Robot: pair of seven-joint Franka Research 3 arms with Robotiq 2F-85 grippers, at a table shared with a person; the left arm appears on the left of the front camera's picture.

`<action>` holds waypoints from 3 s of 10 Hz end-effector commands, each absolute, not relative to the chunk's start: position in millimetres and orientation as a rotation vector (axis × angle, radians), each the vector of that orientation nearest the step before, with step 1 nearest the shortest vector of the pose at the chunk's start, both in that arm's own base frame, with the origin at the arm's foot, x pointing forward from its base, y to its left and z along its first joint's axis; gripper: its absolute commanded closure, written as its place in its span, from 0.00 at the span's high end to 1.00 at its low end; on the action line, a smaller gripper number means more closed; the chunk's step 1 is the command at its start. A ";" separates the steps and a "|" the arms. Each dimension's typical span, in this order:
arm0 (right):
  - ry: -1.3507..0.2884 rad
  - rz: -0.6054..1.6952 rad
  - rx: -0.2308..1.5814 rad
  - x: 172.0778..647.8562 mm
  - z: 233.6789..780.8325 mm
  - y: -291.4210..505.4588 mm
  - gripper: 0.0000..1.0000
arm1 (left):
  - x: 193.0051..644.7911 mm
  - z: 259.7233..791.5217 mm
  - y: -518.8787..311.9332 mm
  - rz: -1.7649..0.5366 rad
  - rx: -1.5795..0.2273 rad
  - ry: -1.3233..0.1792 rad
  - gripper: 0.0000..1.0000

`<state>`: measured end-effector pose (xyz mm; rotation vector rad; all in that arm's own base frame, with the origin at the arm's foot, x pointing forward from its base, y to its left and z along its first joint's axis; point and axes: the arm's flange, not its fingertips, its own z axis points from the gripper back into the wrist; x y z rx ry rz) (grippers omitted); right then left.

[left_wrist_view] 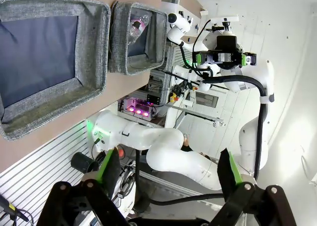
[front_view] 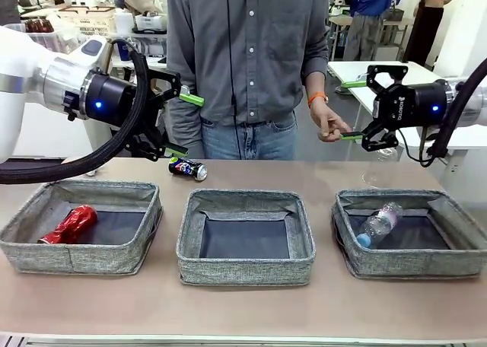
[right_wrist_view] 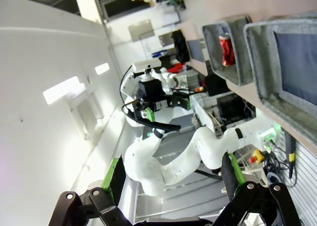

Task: Sort the waste into the appropriate baskets.
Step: Pick up the waste item pointed out by the person.

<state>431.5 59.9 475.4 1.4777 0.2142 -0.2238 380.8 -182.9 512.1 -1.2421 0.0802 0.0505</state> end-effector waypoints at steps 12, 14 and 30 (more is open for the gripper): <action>-0.231 -0.013 0.972 426.0 472.9 43.1 1.00 | 380.3 514.3 -182.8 0.048 -1.230 0.073 1.00; -0.333 0.523 0.869 409.4 482.7 19.6 1.00 | 380.3 514.3 -182.8 0.048 -1.230 0.073 1.00; -0.565 1.641 0.406 401.1 449.8 -101.0 1.00 | 380.3 514.3 -182.8 0.048 -1.230 0.073 1.00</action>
